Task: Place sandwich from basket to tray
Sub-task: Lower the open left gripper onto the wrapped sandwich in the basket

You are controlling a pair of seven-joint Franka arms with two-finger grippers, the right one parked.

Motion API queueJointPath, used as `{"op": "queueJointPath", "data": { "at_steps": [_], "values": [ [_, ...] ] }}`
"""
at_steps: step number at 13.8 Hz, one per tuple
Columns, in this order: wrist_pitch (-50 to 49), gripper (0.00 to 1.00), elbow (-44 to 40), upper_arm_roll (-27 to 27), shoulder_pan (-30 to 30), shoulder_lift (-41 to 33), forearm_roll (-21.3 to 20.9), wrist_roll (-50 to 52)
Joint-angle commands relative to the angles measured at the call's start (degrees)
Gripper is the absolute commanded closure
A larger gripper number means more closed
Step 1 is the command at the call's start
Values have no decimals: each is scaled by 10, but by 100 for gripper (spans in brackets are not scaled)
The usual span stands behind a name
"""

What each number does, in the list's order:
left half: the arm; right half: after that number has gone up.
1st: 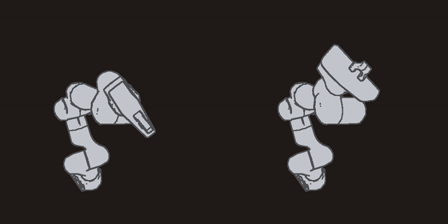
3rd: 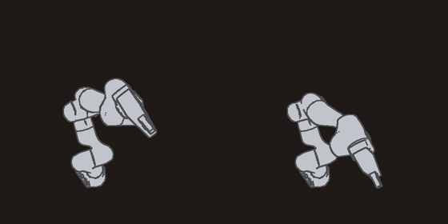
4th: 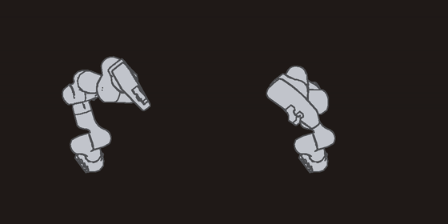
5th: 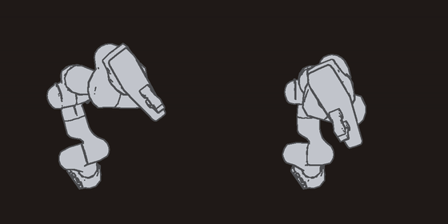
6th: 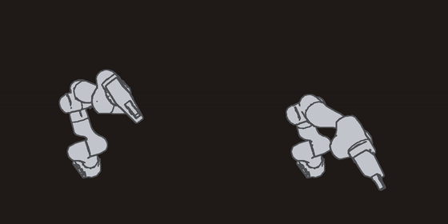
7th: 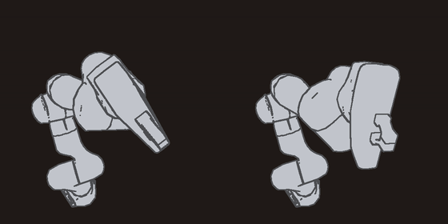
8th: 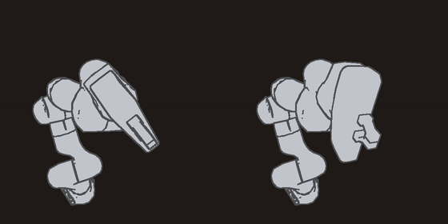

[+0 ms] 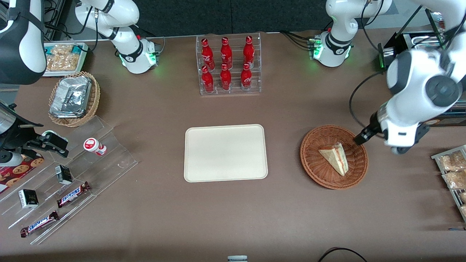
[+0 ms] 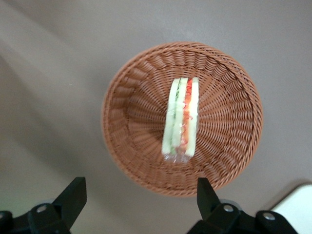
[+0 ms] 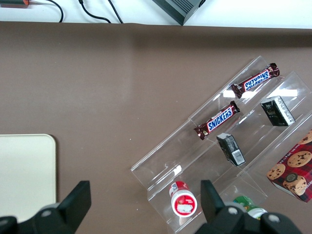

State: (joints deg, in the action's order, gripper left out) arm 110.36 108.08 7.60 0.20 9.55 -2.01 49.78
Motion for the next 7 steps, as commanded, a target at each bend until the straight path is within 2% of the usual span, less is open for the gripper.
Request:
{"op": "queueJointPath", "data": {
  "at_steps": [1, 7],
  "values": [
    [38, 0, -3, 0, 5, 39, 2, 36],
    [244, 0, 124, 0, 13, 66, 5, 44]
  ]
}}
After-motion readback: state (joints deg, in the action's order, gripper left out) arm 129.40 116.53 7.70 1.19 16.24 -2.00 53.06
